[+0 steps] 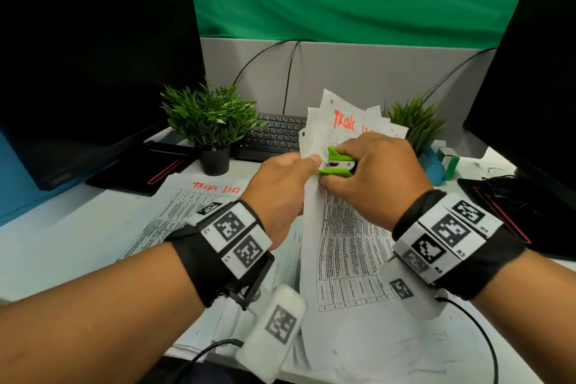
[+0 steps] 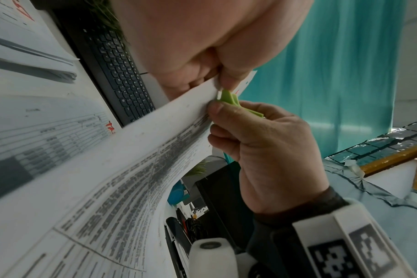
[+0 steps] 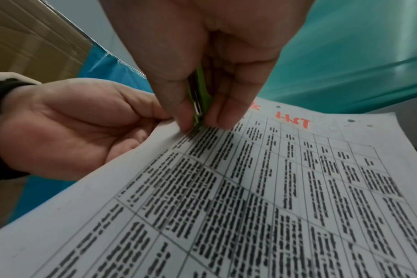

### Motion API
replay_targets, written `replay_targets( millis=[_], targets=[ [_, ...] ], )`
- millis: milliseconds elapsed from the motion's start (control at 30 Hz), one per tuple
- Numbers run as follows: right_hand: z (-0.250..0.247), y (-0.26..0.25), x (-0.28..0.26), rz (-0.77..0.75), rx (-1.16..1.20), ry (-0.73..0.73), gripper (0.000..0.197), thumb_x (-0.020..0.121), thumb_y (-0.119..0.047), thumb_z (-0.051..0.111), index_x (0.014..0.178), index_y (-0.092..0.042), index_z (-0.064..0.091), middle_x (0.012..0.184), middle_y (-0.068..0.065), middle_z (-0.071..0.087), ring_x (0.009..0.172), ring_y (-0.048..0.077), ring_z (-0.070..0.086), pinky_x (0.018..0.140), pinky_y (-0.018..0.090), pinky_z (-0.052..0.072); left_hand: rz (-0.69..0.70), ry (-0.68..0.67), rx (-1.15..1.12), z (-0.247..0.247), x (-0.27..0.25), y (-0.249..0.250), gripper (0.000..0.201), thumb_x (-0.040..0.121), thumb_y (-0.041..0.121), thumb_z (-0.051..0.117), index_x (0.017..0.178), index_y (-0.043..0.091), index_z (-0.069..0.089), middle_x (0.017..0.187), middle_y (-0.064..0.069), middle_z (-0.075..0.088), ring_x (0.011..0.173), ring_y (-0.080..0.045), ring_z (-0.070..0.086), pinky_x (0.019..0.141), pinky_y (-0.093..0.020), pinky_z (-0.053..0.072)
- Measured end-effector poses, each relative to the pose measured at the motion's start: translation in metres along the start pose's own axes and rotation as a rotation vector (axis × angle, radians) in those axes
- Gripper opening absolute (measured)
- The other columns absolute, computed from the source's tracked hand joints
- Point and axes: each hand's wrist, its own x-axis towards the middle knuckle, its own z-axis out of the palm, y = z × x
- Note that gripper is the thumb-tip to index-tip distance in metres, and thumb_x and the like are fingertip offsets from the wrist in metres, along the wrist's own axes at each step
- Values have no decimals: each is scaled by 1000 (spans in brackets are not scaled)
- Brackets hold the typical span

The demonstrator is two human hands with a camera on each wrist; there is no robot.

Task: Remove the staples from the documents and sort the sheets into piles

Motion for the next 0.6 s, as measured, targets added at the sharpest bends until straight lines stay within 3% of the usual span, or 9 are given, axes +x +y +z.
replay_targets(
  millis=[67, 167, 233, 300, 367, 467, 600],
  targets=[
    [0, 1, 1, -1, -19, -11, 31, 83, -44, 71, 98, -17, 75, 94, 5, 70, 91, 25, 63, 84, 38, 50, -7, 9, 4, 1, 1, 0, 35, 85, 39, 63, 106, 12, 74, 107, -36, 65, 90, -31, 52, 81, -47, 40],
    [4, 1, 1, 11, -36, -60, 32, 83, -45, 71, 99, -17, 73, 96, 3, 69, 93, 24, 62, 81, 33, 48, -27, 35, 51, 2, 4, -2, 41, 80, 42, 63, 106, 12, 73, 98, -22, 64, 86, -32, 51, 78, -49, 43],
    [5, 3, 1, 49, 5, -97, 37, 79, -48, 75, 103, -20, 70, 99, 0, 67, 95, 21, 61, 78, 29, 43, -42, 63, 71, -2, 7, -3, 31, 88, 35, 62, 104, 10, 71, 105, -30, 70, 89, -42, 64, 89, -60, 53],
    [1, 11, -1, 152, 100, -130, 47, 75, -51, 79, 112, -23, 69, 104, -3, 68, 96, 17, 61, 81, 27, 45, -94, 92, 73, -9, 10, -2, 20, 98, 27, 59, 99, 10, 68, 110, -28, 73, 103, -47, 69, 98, -65, 51],
    [-3, 29, -6, 283, 136, -206, 42, 72, -54, 80, 103, -31, 65, 96, -9, 66, 88, 13, 60, 72, 26, 45, -133, 132, 120, -20, 15, -3, 17, 97, 29, 61, 94, 12, 66, 103, -19, 74, 104, -40, 69, 104, -58, 50],
    [-4, 64, -19, 433, -78, -452, 38, 74, -52, 79, 89, -23, 59, 90, -4, 63, 82, 15, 57, 65, 29, 43, -104, 180, 170, -35, 18, -6, 9, 99, 27, 60, 102, 18, 60, 104, -5, 62, 103, -25, 55, 106, -42, 46],
    [6, 84, -36, 467, -367, -845, 44, 74, -52, 76, 104, -23, 62, 104, -1, 62, 94, 16, 58, 79, 27, 51, -101, 214, 218, -38, 17, -3, 19, 94, 29, 63, 102, 12, 66, 106, -10, 65, 100, -25, 61, 100, -43, 53]
  ],
)
